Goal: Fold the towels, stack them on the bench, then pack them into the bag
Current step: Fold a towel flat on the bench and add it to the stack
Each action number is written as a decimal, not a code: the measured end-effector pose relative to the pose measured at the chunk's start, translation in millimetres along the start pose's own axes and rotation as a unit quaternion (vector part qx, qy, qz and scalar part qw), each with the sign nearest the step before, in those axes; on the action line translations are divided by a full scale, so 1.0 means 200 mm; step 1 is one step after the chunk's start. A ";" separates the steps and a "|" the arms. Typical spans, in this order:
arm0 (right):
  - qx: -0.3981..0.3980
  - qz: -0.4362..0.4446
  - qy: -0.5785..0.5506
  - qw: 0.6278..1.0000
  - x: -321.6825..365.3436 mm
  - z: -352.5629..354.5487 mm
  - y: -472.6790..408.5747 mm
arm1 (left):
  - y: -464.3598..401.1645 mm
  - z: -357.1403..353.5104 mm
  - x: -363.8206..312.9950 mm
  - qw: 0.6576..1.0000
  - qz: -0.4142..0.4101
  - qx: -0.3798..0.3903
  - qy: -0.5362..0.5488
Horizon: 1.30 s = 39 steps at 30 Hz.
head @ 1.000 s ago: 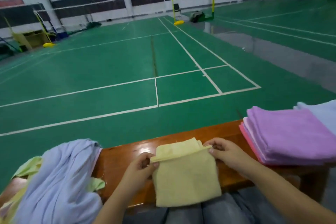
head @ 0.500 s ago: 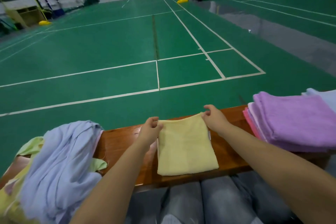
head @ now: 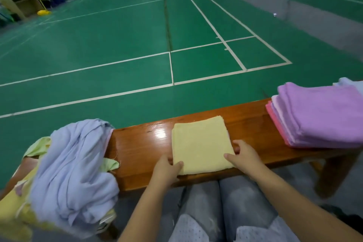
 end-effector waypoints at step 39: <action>0.026 0.009 -0.230 0.973 0.20 0.18 0.08 | 0.00 0.05 -0.37 0.981 -0.119 -0.011 0.152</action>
Point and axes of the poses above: each hand's wrist, its own y-axis away from the middle knuckle, its own z-axis out of the back of the hand, x = y × z, the point moved 6 cm from there along -y, towards the middle knuckle, and after that the axes turned 4 degrees about -y, right-handed, at the moved point
